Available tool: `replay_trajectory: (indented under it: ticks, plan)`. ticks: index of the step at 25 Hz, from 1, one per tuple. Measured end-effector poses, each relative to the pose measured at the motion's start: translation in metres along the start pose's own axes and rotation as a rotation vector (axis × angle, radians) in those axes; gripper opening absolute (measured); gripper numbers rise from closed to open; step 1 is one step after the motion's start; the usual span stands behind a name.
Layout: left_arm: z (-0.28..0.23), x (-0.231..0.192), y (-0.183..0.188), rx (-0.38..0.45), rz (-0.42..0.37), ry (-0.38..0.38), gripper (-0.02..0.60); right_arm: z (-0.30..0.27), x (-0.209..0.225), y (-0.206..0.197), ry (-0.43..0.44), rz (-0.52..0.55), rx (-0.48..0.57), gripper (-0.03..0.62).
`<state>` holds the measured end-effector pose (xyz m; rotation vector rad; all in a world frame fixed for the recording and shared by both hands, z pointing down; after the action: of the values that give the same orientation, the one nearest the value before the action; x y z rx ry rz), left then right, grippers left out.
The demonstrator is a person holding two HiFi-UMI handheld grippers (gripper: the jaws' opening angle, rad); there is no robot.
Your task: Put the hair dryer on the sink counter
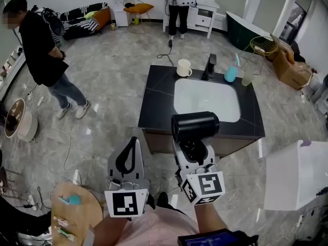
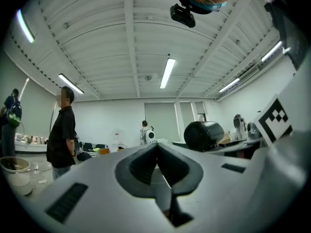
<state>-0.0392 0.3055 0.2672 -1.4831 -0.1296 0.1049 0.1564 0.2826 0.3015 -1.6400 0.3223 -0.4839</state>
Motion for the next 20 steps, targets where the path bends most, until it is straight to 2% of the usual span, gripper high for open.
replay_trajectory:
  ticks: [8, 14, 20]
  plan:
    - [-0.057, -0.039, -0.022, -0.027, 0.015, 0.055, 0.009, -0.070, 0.018, -0.008, 0.018, -0.005, -0.049, 0.239]
    - [-0.142, -0.081, -0.044, -0.055, 0.045, 0.054, 0.009, -0.157, 0.036, -0.009, 0.020, -0.001, -0.078, 0.239]
    - [-0.232, -0.124, -0.041, -0.033, 0.054, 0.027, 0.009, -0.241, 0.052, 0.014, -0.017, 0.010, -0.070, 0.239]
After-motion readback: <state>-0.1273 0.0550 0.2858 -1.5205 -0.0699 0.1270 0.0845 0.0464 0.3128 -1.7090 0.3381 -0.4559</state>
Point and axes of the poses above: the fingertips, and each gripper's own axes: z backward along the fingers, x to its right, y out of its top, the point moved 9 cm from there along z, backward along the fingers, and after that the axes turned 8 degrees about y, right-handed, at the moved point
